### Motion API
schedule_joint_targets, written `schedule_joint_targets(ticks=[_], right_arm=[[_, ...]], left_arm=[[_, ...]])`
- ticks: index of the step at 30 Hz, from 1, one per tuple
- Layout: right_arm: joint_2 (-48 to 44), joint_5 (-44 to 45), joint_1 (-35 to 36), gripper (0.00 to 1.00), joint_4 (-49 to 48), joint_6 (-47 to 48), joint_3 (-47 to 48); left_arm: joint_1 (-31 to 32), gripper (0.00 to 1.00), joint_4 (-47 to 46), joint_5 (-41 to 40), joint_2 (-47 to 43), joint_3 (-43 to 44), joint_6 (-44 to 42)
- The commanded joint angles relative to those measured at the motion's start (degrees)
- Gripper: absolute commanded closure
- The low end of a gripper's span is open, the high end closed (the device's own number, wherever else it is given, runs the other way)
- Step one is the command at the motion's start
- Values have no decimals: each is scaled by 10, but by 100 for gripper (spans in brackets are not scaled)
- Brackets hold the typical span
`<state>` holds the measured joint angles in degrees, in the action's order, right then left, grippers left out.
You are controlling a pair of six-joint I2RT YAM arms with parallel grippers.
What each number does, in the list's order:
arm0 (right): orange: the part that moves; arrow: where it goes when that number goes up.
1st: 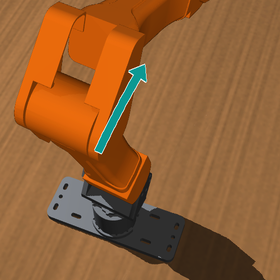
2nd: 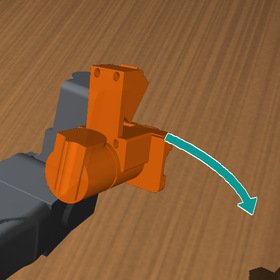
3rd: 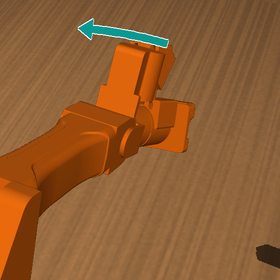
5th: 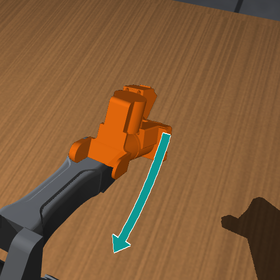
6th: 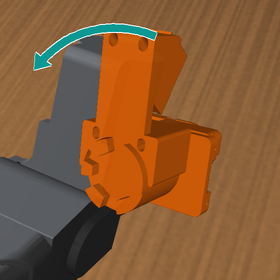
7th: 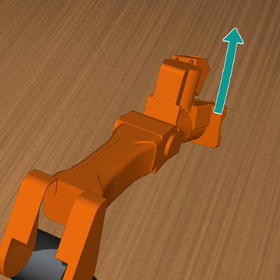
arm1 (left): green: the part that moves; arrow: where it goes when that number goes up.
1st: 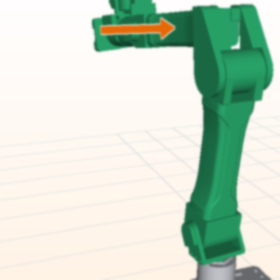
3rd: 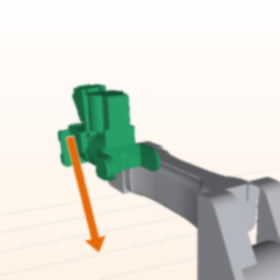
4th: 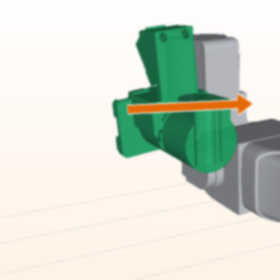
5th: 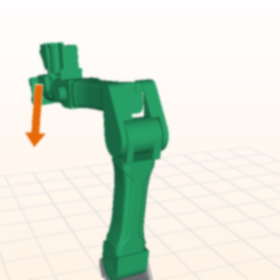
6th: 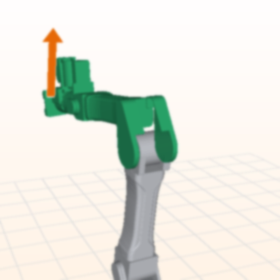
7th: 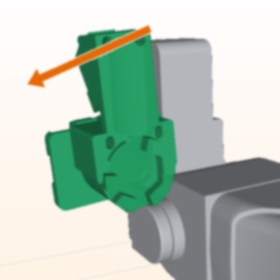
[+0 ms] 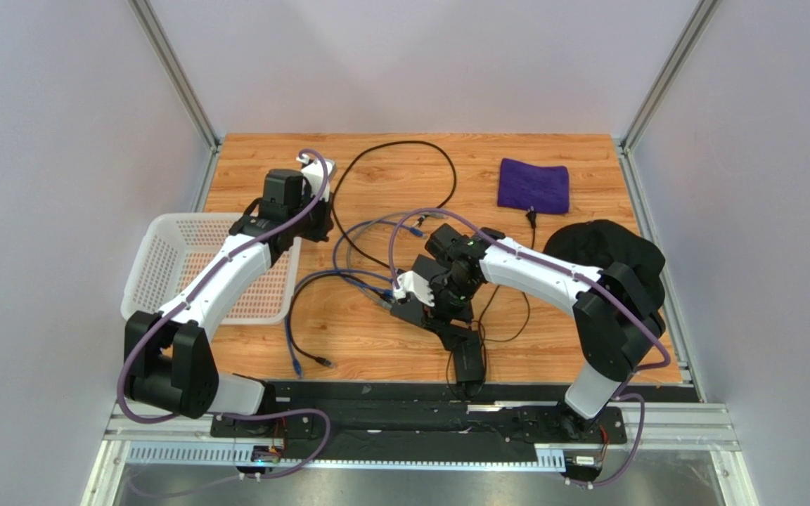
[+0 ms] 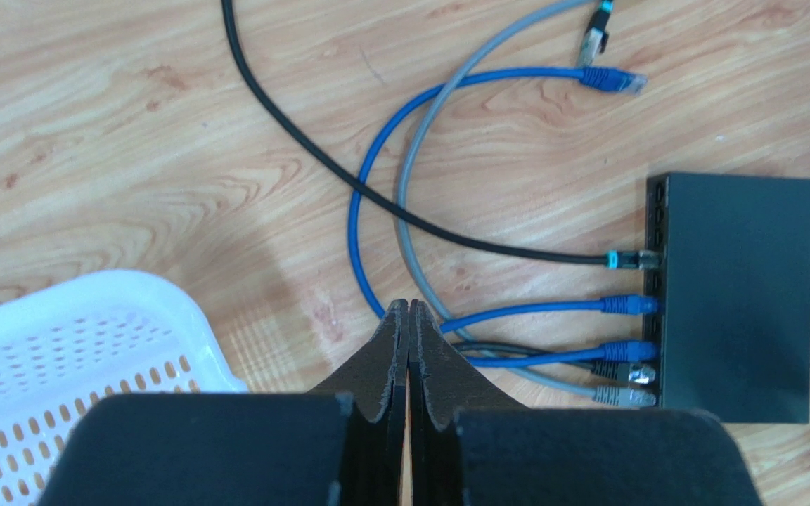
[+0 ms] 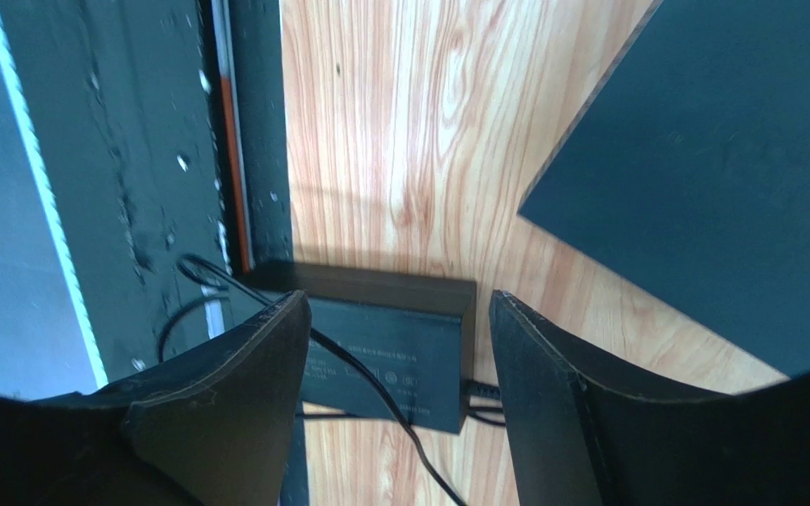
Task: Pull the plug from the switch port
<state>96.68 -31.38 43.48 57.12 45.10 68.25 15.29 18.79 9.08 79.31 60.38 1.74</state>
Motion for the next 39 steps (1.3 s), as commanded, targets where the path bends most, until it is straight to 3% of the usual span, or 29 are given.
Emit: schedule_joint_targets(ticks=[1, 5, 9, 15, 17, 21, 23, 27, 32, 36, 39], right_arm=[[-8, 67, 0, 34, 27, 82, -23], [-18, 87, 8, 34, 1, 117, -66], [-32, 83, 23, 31, -24, 90, -78], [-46, 63, 23, 21, -32, 80, -89], [-41, 68, 23, 25, -28, 87, -97], [-31, 147, 20, 42, -46, 85, -111], [-28, 180, 5, 44, -53, 93, -122], [-31, 208, -93, 49, -66, 111, -110], [-22, 225, -186, 50, -46, 112, -31], [-35, 125, -184, 42, 42, 93, 79], [-53, 68, -129, 30, 73, 85, 77]], left_arm=[[0, 100, -18, -4, -37, -17, -13], [-5, 100, -27, 9, -35, -16, 0], [-5, 100, -23, 11, -26, -12, 0], [-5, 100, -22, 21, -13, -11, 11], [-5, 100, -23, 25, -8, -11, 15], [-6, 100, -25, 30, 4, -7, 22], [-6, 100, -26, 33, 9, -6, 22], [-6, 100, -30, 36, 15, -6, 25], [-6, 100, -38, 41, 22, -6, 29], [-6, 100, -38, 45, 23, -4, 31], [-6, 100, -38, 44, 17, -4, 28]])
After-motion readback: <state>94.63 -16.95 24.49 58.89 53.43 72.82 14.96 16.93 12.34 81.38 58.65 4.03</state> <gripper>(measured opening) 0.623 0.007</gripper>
